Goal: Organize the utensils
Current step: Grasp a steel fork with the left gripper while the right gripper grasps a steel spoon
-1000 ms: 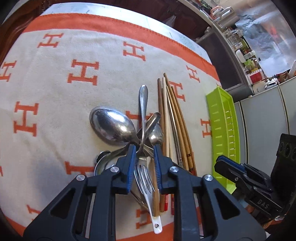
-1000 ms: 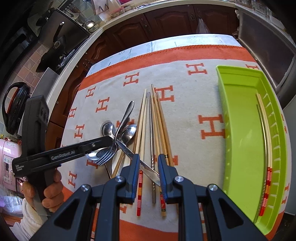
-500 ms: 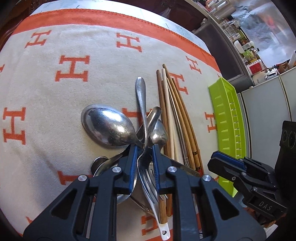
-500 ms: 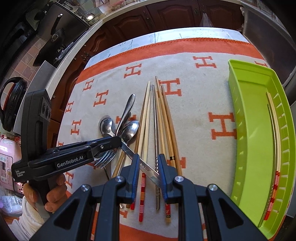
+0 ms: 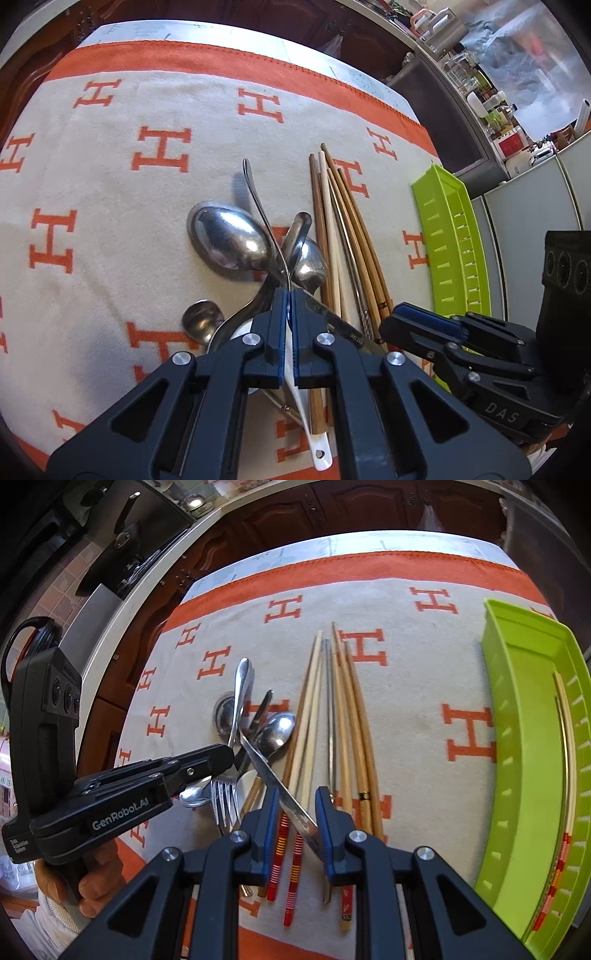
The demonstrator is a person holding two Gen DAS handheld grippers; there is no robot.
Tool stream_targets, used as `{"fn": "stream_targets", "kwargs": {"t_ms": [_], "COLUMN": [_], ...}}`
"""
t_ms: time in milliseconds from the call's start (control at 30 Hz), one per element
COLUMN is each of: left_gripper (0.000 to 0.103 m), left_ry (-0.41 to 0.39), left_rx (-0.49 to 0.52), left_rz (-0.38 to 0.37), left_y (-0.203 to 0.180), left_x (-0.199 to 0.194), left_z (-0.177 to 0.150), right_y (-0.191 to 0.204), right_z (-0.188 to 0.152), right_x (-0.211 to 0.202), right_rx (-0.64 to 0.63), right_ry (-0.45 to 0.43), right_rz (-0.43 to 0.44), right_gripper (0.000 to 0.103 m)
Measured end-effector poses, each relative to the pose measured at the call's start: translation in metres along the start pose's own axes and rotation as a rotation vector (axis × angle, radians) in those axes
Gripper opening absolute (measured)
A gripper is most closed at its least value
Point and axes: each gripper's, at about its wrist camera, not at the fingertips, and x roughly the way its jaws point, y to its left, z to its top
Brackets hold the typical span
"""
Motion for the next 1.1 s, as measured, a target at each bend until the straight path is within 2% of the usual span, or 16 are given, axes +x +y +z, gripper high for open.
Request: {"fn": "stream_targets", "kwargs": {"t_ms": [200, 500, 833, 867, 900, 967, 1100], "left_gripper": [0.000, 0.000, 0.000, 0.000, 0.000, 0.000, 0.000], "left_ry": [-0.028, -0.093, -0.103, -0.103, -0.104, -0.104, -0.106], "left_rx": [-0.039, -0.078, -0.122, -0.125, -0.127, -0.133, -0.134], "left_rz": [0.001, 0.008, 0.001, 0.001, 0.001, 0.001, -0.005], "left_y": [0.020, 0.045, 0.063, 0.064, 0.065, 0.067, 0.068], "left_x": [-0.025, -0.066, -0.075, -0.074, -0.074, -0.075, -0.077], "left_z": [-0.011, -0.024, -0.034, -0.034, -0.035, -0.037, -0.039], "right_y": [0.023, 0.070, 0.099, 0.100, 0.101, 0.099, 0.090], "right_z": [0.005, 0.012, 0.010, 0.008, 0.008, 0.008, 0.008], "right_x": [0.012, 0.030, 0.072, 0.074, 0.074, 0.075, 0.064], "right_rx": [-0.137, -0.375, -0.611, -0.626, -0.631, -0.629, -0.585], "right_ry": [-0.030, -0.122, -0.124, -0.136, -0.144, -0.150, -0.177], "right_rz": [0.010, -0.058, -0.301, -0.322, -0.330, -0.317, -0.232], "right_gripper": [0.020, 0.020, 0.020, 0.018, 0.012, 0.008, 0.007]}}
